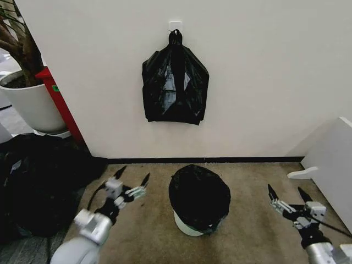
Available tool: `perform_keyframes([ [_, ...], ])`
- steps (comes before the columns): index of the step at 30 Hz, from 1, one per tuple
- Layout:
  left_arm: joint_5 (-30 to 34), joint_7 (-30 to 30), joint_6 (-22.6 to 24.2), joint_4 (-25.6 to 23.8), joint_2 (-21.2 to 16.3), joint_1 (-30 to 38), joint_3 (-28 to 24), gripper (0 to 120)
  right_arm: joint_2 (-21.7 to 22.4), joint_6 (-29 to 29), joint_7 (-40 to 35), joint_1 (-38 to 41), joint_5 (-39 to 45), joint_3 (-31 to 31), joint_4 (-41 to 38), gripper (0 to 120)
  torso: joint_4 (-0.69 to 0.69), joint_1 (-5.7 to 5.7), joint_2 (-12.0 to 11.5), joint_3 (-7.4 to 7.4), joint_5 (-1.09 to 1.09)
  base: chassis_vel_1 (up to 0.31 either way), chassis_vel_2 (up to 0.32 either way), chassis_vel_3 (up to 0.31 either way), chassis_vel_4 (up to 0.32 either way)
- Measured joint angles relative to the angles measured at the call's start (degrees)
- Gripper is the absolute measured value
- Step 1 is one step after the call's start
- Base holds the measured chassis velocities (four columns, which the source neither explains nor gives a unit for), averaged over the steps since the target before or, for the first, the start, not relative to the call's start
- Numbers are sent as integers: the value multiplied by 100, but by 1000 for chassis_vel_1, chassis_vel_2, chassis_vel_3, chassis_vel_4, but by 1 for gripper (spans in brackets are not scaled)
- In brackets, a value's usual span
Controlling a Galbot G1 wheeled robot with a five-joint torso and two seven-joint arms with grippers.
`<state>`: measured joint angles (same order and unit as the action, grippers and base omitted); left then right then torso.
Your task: Place the garbage bag over the trash bin.
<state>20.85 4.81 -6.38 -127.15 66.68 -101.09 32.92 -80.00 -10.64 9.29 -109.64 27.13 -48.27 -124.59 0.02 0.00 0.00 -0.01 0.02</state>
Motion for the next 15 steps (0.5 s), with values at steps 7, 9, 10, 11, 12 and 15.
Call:
perform_keyframes([
  [7, -280, -72, -1114, -391, 913, -1665, 533, 100, -740, -923, -129, -734, -846, 567, -465, 100, 1, 0, 0, 0, -3, 0, 0, 0, 0],
  [9, -299, -91, -1354, -483, 1052, -2013, 462, 100, -756, -1133, -125, -798, -923, 648, -405, 100, 0, 0, 0, 0, -1, 0, 0, 0, 0],
  [10, -322, -97, -1376, -491, 1088, -2071, 404, 100, -744, -1160, -125, -810, -932, 674, -380, 100, -2, 0, 0, 1, -3, 0, 0, 0, 0],
  [11, -340, -118, -1377, -516, 1114, -2107, 323, 100, -731, -1177, -125, -812, -937, 695, -363, 100, -2, 0, 0, 1, -3, 0, 0, 0, 0],
  [12, -372, -146, -1369, -541, 1125, -2117, 249, 100, -725, -1191, -125, -812, -945, 702, -353, 100, -2, 0, 0, 1, -2, 0, 0, 0, 0],
  [15, -463, -184, -1342, -585, 1130, -2110, 140, 100, -721, -1231, -128, -812, -976, 702, -320, 100, -2, 0, 0, 1, -3, 0, 0, 0, 0],
])
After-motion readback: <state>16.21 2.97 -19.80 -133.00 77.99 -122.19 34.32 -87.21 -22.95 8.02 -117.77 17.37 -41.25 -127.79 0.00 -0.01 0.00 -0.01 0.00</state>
